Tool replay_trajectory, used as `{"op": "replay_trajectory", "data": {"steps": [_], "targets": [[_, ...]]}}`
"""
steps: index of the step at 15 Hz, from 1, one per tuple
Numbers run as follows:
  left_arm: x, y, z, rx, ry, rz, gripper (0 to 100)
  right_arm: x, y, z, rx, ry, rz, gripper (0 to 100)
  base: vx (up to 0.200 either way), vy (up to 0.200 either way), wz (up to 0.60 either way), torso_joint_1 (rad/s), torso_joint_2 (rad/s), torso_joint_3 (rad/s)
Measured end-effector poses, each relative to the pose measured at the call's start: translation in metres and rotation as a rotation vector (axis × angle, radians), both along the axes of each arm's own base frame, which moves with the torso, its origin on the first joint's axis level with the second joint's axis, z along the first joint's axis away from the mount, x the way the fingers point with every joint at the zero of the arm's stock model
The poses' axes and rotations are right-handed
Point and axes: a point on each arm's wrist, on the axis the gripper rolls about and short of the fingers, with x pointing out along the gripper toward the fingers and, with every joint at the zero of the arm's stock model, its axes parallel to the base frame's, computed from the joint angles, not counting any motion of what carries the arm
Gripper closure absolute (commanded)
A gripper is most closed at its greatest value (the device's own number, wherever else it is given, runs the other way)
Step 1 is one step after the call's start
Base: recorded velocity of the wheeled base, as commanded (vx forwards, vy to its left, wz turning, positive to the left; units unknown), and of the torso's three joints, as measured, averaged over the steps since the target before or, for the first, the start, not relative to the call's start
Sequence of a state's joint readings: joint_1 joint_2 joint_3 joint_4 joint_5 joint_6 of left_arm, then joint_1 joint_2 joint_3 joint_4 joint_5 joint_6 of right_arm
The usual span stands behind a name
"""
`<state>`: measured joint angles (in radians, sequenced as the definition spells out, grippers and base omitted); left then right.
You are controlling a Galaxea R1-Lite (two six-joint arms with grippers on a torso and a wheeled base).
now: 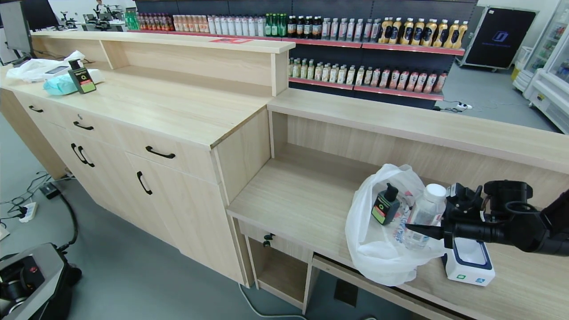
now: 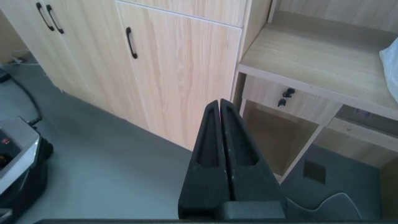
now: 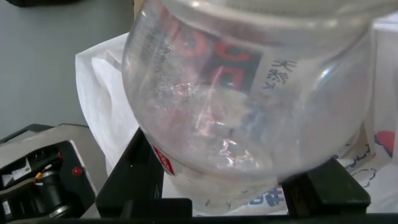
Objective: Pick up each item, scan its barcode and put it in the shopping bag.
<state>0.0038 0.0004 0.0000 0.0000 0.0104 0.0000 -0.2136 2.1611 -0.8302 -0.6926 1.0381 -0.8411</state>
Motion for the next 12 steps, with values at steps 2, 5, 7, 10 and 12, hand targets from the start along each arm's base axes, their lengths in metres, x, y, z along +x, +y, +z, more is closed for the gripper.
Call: {"op": "replay_trajectory", "data": {"steps": [2, 5, 7, 10, 12], "targets": [[0.0, 0.0, 0.0, 0.0, 0.0, 0.0, 100, 0.004, 0.002, -0.006, -0.004, -0.016, 0.008, 100, 0.0, 0.0, 0.0, 0.0, 0.0, 0.0], [0.0, 0.0, 0.0, 0.0, 0.0, 0.001, 100, 0.009, 0.007, -0.017, -0.003, -0.015, 0.023, 100, 0.0, 0.0, 0.0, 0.0, 0.0, 0.0], [0.0, 0.0, 0.0, 0.0, 0.0, 0.0, 100, 0.012, 0.009, -0.024, -0.002, -0.01, 0.032, 100, 0.0, 0.0, 0.0, 0.0, 0.0, 0.0], [0.0, 0.0, 0.0, 0.0, 0.0, 0.0, 100, 0.013, 0.01, -0.035, -0.001, 0.007, 0.036, 100, 0.0, 0.0, 0.0, 0.0, 0.0, 0.0], [0.0, 0.0, 0.0, 0.0, 0.0, 0.0, 100, 0.014, 0.01, -0.039, -0.001, 0.013, 0.035, 100, 0.0, 0.0, 0.0, 0.0, 0.0, 0.0]]}}
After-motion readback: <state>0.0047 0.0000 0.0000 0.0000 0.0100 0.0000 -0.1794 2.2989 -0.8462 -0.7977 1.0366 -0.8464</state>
